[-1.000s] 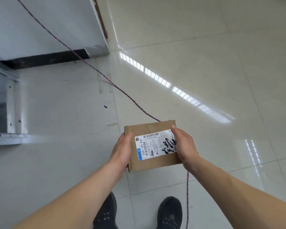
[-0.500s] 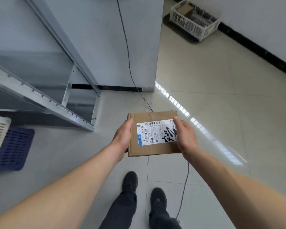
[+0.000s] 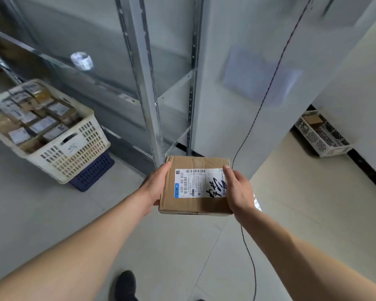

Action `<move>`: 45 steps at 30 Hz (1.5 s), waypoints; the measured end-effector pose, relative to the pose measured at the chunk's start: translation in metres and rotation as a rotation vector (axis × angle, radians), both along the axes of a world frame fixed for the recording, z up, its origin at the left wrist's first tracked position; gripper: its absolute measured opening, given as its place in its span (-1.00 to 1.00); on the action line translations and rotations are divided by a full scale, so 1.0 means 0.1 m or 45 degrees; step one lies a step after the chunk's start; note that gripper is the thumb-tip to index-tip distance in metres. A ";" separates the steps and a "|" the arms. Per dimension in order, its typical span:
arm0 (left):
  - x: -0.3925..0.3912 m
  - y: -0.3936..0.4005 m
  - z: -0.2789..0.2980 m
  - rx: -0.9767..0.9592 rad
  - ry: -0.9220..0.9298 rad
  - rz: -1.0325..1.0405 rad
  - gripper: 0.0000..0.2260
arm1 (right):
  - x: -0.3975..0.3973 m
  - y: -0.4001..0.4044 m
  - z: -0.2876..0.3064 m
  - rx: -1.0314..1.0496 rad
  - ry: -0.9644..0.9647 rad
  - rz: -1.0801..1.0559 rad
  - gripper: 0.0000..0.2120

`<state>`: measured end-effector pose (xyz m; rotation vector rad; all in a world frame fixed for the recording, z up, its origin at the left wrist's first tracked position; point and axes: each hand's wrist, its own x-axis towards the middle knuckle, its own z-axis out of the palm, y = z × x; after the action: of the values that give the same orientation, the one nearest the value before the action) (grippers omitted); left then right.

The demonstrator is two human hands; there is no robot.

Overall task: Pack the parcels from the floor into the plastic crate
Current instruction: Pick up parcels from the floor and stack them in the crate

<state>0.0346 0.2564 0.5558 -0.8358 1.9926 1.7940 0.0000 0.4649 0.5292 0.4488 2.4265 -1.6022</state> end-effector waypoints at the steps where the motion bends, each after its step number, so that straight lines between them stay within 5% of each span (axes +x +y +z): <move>1: 0.03 -0.15 0.04 -0.005 0.005 0.019 -0.55 | -0.01 -0.15 0.05 0.005 0.006 0.033 -0.58; 5: 0.14 -0.81 0.18 -0.022 0.021 0.046 -0.52 | -0.05 -0.84 0.23 0.023 0.031 0.148 -0.39; 11: 0.25 -2.00 0.34 -0.012 0.089 0.114 -0.60 | -0.06 -2.04 0.42 0.073 0.106 0.249 -0.47; 18: 0.37 -3.35 0.47 -0.012 0.100 0.141 -0.59 | -0.01 -3.47 0.53 0.063 0.104 0.317 -0.32; 29: 0.26 -4.95 0.32 -0.018 0.036 0.309 -0.53 | -0.35 -5.16 0.45 0.091 0.080 0.507 -0.50; 37: -0.43 -6.10 0.10 -0.157 -0.033 0.399 0.01 | -1.10 -6.33 0.44 0.021 0.018 0.600 -0.25; 42: -0.78 -6.62 0.23 -0.172 -0.033 0.481 -0.09 | -1.52 -6.91 0.52 0.014 -0.002 0.615 -0.33; 45: -0.93 -6.89 0.32 -0.112 0.000 0.454 -0.36 | -1.68 -7.22 0.52 0.011 -0.004 0.614 -0.26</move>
<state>-0.0585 -0.4324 0.5877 -1.2878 2.0349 1.8957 -0.1685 -0.2568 0.5807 -0.1309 2.3020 -1.3746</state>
